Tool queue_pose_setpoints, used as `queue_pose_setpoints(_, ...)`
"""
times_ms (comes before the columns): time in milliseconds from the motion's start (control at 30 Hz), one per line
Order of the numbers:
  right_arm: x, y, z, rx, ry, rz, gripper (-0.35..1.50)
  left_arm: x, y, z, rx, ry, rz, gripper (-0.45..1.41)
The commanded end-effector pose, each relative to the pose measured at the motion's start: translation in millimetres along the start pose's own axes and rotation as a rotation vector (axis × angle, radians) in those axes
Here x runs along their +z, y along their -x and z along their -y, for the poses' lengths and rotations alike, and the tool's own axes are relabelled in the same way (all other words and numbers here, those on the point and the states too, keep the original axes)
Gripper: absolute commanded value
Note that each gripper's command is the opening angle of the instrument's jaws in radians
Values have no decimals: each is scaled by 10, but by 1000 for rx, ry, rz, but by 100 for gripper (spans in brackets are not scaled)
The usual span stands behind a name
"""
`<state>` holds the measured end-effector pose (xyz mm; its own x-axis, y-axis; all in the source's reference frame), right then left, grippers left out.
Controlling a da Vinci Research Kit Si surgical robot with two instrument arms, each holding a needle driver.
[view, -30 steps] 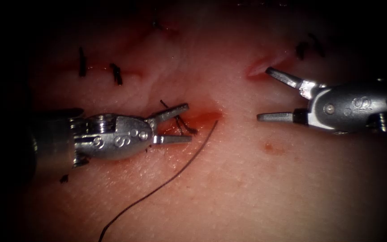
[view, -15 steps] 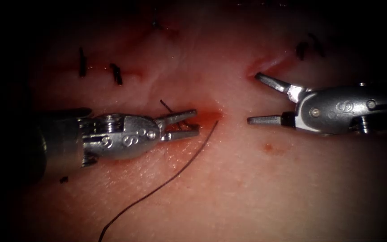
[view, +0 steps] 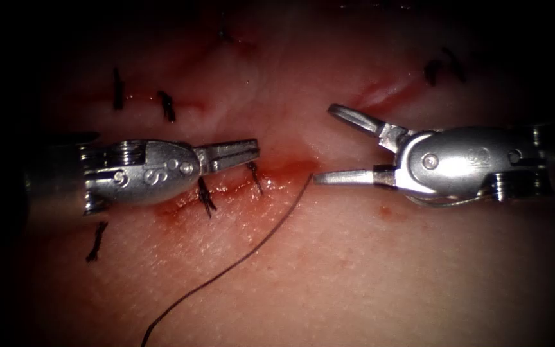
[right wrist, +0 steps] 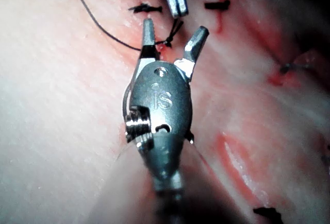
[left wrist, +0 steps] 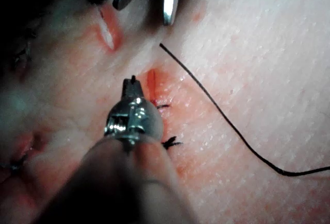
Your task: Wound Closure
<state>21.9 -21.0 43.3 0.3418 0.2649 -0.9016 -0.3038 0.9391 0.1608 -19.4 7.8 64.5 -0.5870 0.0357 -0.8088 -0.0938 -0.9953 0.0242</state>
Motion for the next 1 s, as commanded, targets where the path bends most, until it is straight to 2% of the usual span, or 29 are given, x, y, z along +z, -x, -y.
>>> queue_pose_setpoints(33,24,-1,8,6,-21,-9,136,6,3,3,-13,9,-21,-45)
queue_pose_setpoints(200,55,5,23,17,-83,-5,124,1,13,6,-56,21,-73,-45)
queue_pose_setpoints(367,82,17,33,21,-65,42,124,-3,19,8,-88,28,-106,-45)
queue_pose_setpoints(1000,130,26,35,6,19,80,121,-8,23,-4,-129,90,-211,-45)
